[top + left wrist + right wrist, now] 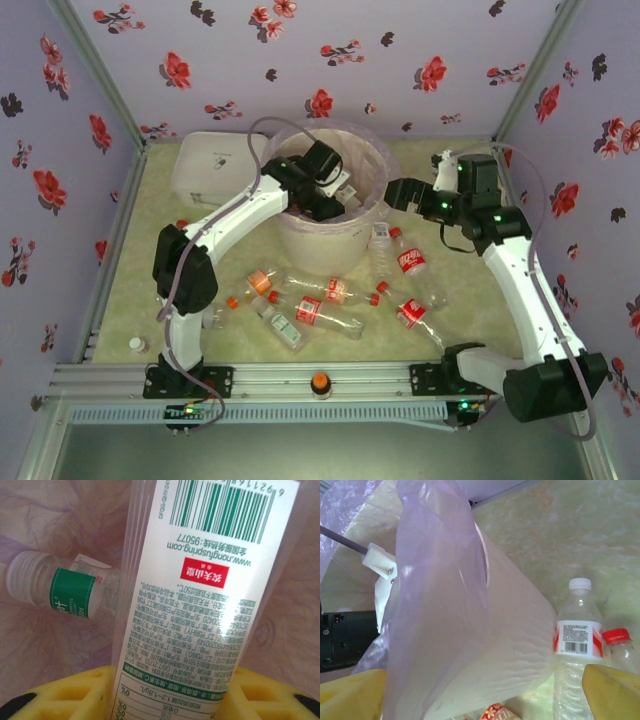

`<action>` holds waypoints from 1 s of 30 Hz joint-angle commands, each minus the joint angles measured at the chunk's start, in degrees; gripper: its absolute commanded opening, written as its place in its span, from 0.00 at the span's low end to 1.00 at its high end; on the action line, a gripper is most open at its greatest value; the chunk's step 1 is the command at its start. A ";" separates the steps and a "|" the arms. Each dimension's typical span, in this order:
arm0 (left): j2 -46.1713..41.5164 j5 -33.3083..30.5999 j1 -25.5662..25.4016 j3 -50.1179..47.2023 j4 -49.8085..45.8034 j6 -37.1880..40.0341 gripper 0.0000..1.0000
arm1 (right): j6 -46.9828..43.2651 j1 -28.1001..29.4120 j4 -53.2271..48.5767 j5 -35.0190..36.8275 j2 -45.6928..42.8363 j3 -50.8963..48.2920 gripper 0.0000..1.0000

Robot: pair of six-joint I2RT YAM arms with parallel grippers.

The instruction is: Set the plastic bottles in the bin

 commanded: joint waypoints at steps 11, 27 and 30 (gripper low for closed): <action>1.16 -2.14 0.66 13.78 -8.58 3.12 0.76 | -6.37 -0.22 -25.52 27.71 -14.73 0.93 0.99; -14.68 -13.73 0.48 27.17 -23.47 2.32 1.00 | -2.89 -0.24 -17.03 29.80 -13.02 -6.52 0.99; -21.28 -16.41 0.52 23.18 -26.14 -0.83 1.00 | -3.66 -0.29 -17.10 31.22 -10.69 -6.17 0.99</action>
